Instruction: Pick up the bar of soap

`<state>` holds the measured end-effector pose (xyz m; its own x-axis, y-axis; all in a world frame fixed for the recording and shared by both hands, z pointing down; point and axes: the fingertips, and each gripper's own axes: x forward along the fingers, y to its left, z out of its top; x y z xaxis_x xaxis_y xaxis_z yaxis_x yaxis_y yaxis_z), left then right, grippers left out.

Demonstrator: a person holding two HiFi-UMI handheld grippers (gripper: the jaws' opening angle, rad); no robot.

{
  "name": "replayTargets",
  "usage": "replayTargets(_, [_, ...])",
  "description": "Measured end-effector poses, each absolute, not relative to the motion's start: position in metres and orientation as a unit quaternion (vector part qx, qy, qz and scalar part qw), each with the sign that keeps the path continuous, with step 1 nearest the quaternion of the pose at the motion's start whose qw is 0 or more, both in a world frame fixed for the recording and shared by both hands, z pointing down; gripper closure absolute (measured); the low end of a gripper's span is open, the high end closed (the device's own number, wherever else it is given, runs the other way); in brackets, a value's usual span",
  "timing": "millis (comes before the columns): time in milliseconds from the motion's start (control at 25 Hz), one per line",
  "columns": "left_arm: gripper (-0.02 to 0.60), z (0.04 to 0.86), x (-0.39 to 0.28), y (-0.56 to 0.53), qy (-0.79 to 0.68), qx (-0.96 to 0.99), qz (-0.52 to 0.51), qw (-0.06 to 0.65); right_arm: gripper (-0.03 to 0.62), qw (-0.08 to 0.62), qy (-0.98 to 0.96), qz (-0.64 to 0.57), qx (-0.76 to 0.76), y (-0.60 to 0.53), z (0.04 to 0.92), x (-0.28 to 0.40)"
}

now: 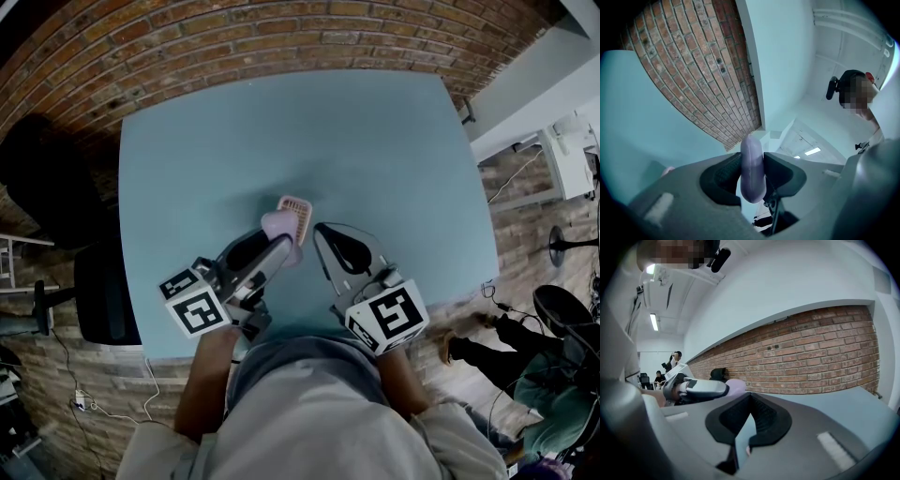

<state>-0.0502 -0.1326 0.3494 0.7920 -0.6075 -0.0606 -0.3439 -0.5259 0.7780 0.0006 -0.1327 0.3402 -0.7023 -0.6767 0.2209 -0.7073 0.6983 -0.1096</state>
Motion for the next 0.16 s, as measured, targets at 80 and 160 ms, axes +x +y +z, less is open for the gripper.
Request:
replayTargets(80, [0.428, 0.3496, -0.0504, -0.1321, -0.278, 0.858, -0.164, 0.400, 0.592, 0.083, -0.918, 0.094, 0.377, -0.1320, 0.3406, 0.0005])
replayTargets(160, [0.430, 0.3501, -0.0507, -0.1315, -0.278, 0.857, -0.164, 0.401, 0.592, 0.083, -0.918, 0.094, 0.376, -0.1313, 0.3407, 0.0004])
